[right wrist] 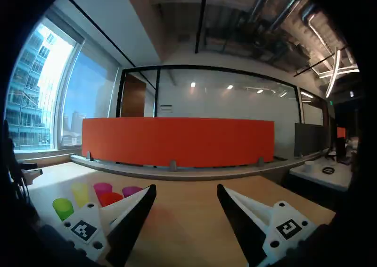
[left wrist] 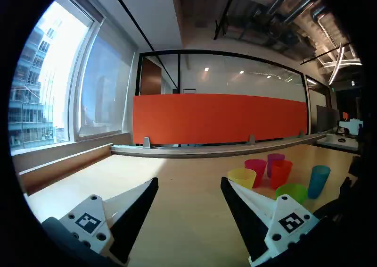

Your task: Pour water

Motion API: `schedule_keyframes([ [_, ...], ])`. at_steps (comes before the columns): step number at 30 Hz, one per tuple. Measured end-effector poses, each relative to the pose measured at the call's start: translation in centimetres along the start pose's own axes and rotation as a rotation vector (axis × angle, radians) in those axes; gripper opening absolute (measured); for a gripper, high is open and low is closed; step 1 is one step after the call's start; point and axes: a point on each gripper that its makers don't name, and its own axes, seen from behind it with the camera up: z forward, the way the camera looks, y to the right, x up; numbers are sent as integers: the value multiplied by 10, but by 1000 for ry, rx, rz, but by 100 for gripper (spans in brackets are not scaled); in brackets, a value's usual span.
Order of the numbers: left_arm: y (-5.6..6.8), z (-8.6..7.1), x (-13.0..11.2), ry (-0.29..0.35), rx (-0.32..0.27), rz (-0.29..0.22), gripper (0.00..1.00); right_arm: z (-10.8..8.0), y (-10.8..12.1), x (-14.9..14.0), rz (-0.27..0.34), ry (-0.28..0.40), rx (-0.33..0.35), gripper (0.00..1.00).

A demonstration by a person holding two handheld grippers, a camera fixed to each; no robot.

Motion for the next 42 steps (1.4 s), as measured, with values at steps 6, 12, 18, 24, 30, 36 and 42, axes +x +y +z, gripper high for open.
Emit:
schedule_keyframes([
  [6, 0, 0, 1, 0, 0, 0, 99, 3, -5, -9, 18, 17, 10, 99],
  [12, 1, 0, 0, 0, 0, 0, 99, 4, -9, -23, 1, 15, 31, 99],
  [18, 0, 1, 0, 0, 0, 0, 99, 5, 0, -38, 17, -3, 15, 99],
  [24, 1, 1, 0, 0, 0, 0, 99, 5, 9, -51, 59, -30, -2, 99],
  [30, 1, 1, -1, 0, 0, 0, 99, 7, 17, -58, 51, -41, -15, 99],
  [36, 1, 0, 0, 0, 0, 0, 99, 8, 16, -61, 34, -41, -13, 100],
  [42, 1, 0, -1, 0, 0, 0, 99, 9, 15, -67, 21, -54, -12, 99],
])
